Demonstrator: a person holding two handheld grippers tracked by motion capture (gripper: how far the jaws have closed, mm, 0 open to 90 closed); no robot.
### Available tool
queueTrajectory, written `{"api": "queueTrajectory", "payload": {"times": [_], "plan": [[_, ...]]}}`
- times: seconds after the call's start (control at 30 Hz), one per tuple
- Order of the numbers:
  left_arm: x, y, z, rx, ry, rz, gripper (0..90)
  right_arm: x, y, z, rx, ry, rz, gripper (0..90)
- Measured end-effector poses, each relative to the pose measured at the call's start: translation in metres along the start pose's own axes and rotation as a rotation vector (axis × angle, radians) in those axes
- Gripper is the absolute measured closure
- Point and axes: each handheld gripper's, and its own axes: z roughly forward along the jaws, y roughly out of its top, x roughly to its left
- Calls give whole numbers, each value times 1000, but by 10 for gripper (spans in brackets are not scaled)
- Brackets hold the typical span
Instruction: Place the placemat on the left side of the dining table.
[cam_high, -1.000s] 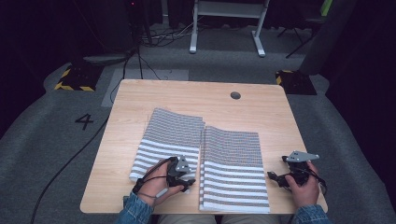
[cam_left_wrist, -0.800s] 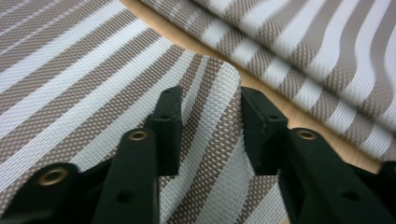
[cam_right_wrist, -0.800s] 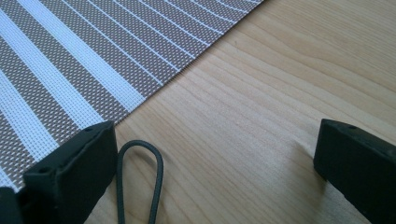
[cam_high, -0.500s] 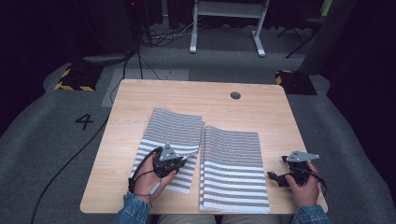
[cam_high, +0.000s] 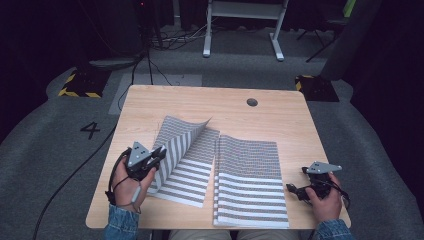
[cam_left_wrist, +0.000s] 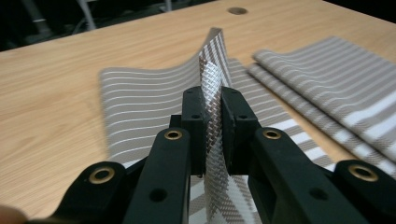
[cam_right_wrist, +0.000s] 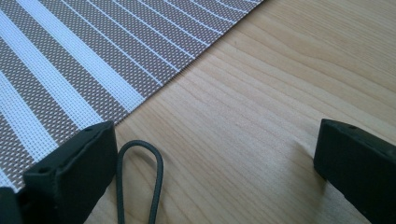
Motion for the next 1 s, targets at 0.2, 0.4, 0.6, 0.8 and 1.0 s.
{"api": "queueTrajectory", "payload": {"times": [0.2,0.4,0.6,0.8,1.0], "plan": [[23,-6,-15,-18,97,-47,810,0,0,0,0,0,0,1],[47,-11,-37,-14,235,-130,793,0,0,0,0,0,0,0],[61,-16,-53,-8,426,-191,730,0,0,0,0,0,0,1],[60,-11,-62,-48,530,-168,402,0,0,0,0,0,0,0],[40,-4,-38,-20,341,-154,356,0,0,0,0,0,0,0]]}}
